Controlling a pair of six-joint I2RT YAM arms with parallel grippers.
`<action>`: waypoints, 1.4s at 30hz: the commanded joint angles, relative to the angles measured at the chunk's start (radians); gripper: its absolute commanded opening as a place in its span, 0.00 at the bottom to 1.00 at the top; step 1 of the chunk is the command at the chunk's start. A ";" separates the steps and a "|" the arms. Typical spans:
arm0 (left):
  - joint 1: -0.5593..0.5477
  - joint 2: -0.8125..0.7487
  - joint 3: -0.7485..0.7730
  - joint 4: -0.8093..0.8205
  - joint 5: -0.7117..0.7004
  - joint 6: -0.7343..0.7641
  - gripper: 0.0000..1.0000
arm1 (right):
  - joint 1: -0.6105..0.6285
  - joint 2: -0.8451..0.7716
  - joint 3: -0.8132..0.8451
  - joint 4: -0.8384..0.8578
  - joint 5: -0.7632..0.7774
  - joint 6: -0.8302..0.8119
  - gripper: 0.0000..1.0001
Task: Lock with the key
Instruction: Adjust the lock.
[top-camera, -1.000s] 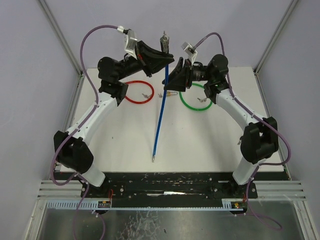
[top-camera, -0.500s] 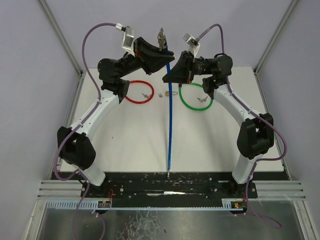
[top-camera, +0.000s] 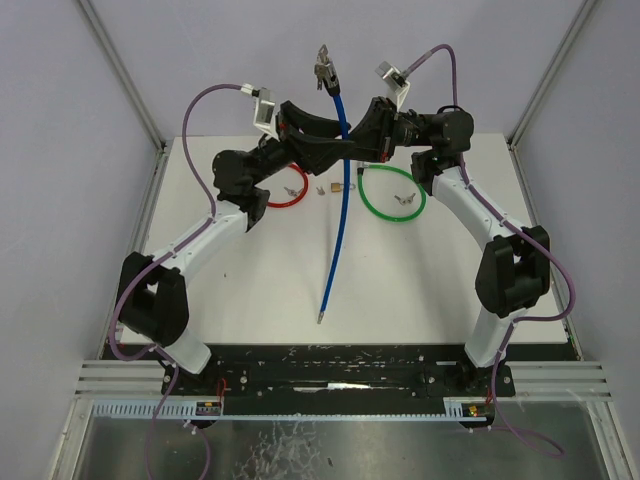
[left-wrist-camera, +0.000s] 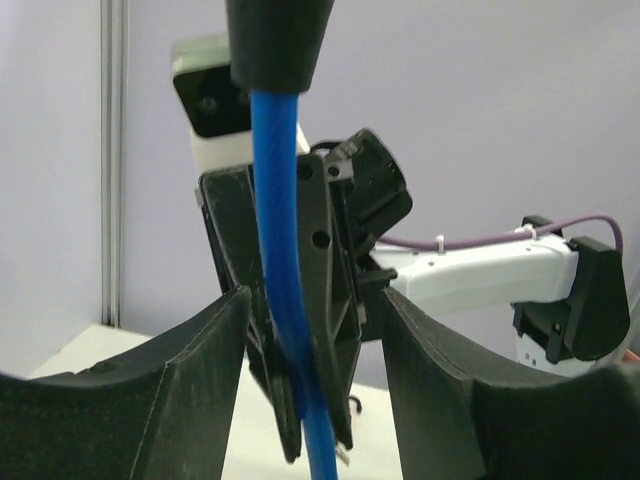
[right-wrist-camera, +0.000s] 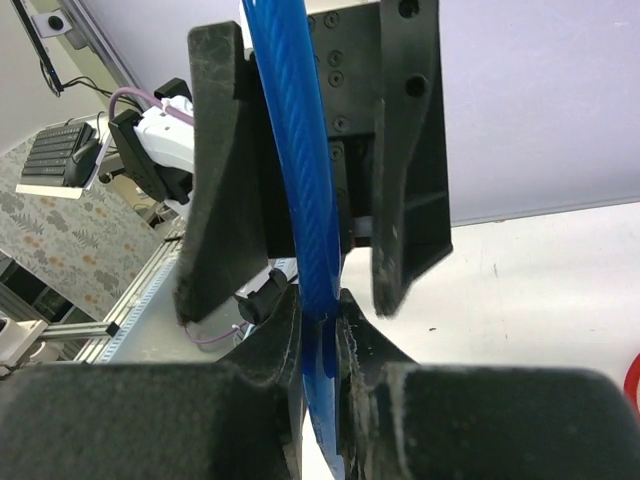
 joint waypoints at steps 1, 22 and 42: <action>-0.007 -0.013 0.010 0.164 -0.105 -0.046 0.53 | 0.001 -0.036 0.027 0.031 0.045 -0.012 0.00; -0.048 0.085 0.096 0.150 -0.156 -0.100 0.37 | 0.002 -0.039 0.008 0.047 0.036 -0.010 0.00; 0.005 0.036 0.198 -0.053 -0.067 -0.021 0.00 | -0.033 -0.132 -0.088 -0.246 -0.033 -0.366 0.50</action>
